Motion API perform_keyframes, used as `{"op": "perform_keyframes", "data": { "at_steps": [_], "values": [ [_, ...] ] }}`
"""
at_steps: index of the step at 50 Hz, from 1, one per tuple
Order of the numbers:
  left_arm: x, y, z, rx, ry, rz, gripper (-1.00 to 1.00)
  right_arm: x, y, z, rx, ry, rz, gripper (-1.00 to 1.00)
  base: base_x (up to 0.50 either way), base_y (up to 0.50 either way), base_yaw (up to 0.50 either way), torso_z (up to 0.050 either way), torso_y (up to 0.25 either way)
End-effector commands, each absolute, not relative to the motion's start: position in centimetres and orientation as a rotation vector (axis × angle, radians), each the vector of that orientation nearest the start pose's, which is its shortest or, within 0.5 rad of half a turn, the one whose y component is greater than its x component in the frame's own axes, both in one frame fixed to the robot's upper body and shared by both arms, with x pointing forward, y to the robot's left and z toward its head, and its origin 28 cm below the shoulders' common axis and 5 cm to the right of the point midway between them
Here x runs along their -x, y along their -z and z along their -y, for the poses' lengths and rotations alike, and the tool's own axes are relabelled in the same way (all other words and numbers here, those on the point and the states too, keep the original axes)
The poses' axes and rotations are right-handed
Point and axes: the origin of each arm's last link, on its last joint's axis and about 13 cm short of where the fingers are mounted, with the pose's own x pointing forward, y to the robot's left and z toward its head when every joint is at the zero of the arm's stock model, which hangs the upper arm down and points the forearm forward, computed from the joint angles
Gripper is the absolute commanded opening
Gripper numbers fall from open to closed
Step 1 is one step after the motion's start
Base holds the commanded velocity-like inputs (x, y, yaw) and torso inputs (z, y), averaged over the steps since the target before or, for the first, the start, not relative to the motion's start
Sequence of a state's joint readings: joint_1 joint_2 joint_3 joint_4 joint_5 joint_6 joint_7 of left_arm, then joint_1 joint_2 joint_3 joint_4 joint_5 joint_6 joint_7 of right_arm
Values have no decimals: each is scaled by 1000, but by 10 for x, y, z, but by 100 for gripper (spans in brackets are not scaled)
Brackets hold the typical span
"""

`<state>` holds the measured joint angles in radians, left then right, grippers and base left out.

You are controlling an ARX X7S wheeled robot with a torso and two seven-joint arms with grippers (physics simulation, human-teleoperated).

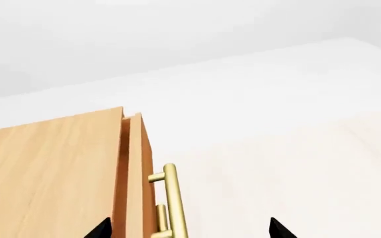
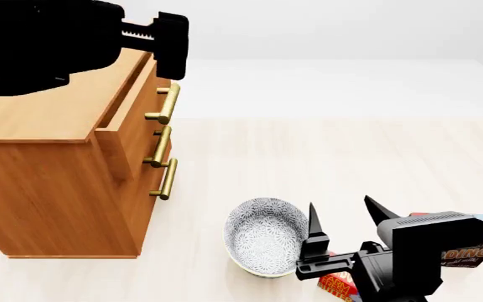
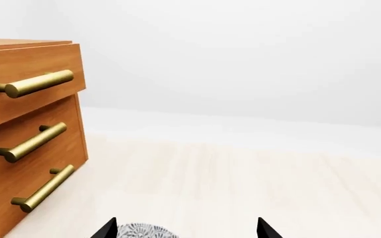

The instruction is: Put the butter at the back in the top drawer of the cabinet and close it.

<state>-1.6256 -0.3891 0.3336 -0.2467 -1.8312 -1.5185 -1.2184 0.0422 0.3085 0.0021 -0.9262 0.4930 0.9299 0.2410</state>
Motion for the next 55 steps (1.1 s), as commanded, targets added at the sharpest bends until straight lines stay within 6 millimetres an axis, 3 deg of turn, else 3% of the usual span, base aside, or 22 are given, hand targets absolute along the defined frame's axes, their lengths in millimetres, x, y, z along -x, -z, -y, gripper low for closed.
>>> {"op": "perform_keyframes", "data": {
  "at_steps": [1,15,33,55],
  "values": [
    [-294,-414,-213,-146,142,-482,100,-165,-143,110,19,-151,-25,100,0,0,0,0,0],
    [-314,-432,-204,-97,170,-639,100,-165,-142,111,16,-161,-32,100,0,0,0,0,0],
    [-327,-417,-196,-180,118,-785,100,-164,-143,112,10,-167,-32,100,0,0,0,0,0],
    [-333,-409,-191,-176,115,-827,100,-165,-142,113,10,-167,-35,100,0,0,0,0,0]
  ]
}}
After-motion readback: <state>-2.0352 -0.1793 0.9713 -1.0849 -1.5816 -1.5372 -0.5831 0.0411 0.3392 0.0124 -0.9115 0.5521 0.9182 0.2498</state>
